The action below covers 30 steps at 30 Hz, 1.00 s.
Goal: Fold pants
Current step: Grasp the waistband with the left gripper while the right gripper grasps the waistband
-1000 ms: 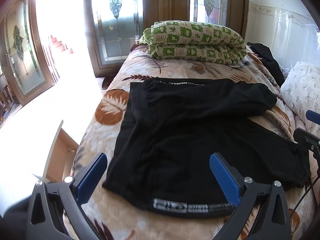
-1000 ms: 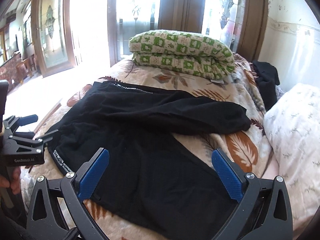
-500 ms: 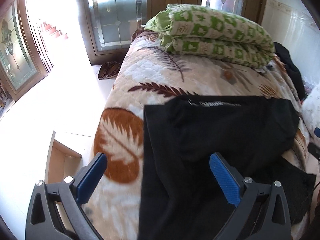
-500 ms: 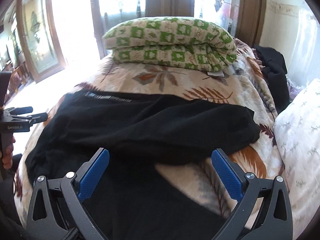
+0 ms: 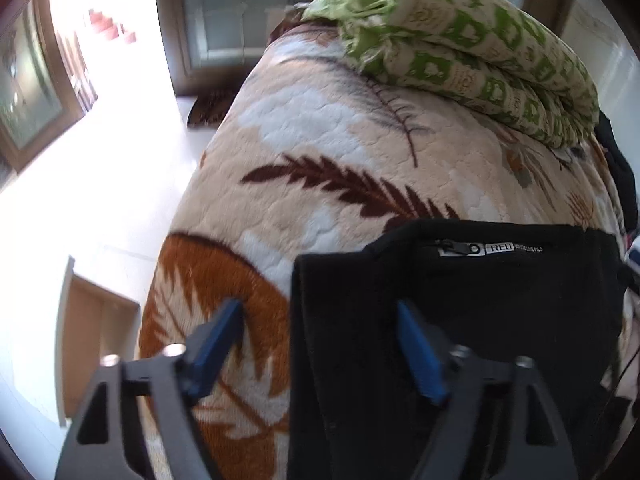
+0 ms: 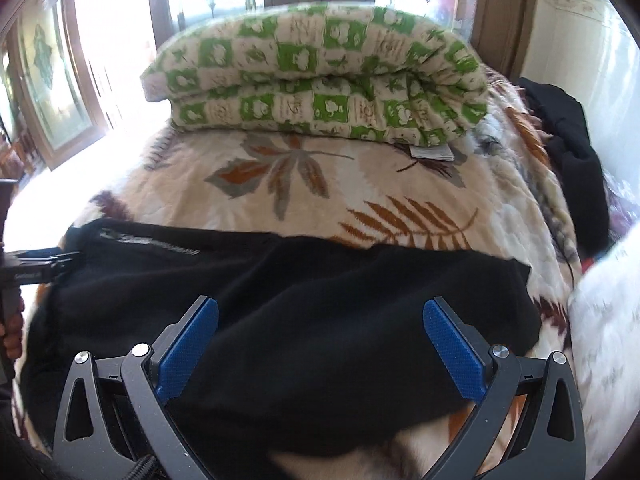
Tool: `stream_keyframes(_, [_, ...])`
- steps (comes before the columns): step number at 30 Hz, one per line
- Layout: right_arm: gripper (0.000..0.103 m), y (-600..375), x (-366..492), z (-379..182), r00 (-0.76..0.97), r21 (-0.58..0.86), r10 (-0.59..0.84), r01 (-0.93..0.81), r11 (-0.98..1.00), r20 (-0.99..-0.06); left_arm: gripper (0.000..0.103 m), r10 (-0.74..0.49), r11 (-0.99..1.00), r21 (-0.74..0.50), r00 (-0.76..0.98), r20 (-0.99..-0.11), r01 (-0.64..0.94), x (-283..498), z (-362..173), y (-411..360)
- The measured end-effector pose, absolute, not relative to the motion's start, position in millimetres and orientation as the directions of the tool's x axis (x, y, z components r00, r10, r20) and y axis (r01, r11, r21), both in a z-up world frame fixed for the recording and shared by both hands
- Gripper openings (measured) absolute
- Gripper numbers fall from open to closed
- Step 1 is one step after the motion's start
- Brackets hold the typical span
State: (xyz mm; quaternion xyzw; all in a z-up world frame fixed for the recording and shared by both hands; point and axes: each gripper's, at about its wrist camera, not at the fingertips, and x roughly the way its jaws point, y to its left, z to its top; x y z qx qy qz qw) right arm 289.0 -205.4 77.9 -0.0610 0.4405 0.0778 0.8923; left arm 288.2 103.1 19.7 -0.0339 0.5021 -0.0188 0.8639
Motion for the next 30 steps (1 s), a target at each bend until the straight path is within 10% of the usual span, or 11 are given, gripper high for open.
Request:
stream_keyframes(5, [0.099,-194.9,326.3,66.8,0.542,-0.033,0.114,-0.253,0.967,-0.832,0.032,-0.061,0.998,-0.044,0.524,-0.85,0.045,293.4,31.5,90.5])
stream_keyframes(15, [0.091,-173.8,353.5,25.0,0.442,-0.012,0.098,-0.24,0.971,-0.891,0.036,-0.082,0.997,-0.065,0.521,-0.85,0.052,295.7,37.8,102.7])
stream_keyframes(17, [0.077,-167.5,350.3,26.5,0.471,-0.023,0.1,-0.248,0.969,-0.877,0.042,-0.092,0.996,-0.082,0.519,-0.85,0.043,297.0,39.5,106.9])
stream_keyframes(19, [0.026,-160.4,345.5,33.0,0.493,-0.009,0.132,-0.275,0.961,-0.86,0.048,-0.121,0.992,-0.125,0.508,-0.853,0.025,301.6,40.7,113.1])
stream_keyframes(20, [0.018,-157.1,343.6,35.3,0.49,0.007,0.152,-0.286,0.958,-0.858,0.052,-0.125,0.991,-0.136,0.506,-0.854,0.014,304.0,40.3,115.7])
stream_keyframes(30, [0.011,-173.2,311.2,71.6,0.567,0.12,0.251,-0.259,0.959,-0.785,0.025,-0.178,0.981,-0.193,0.58,-0.795,0.036,287.0,58.7,110.6])
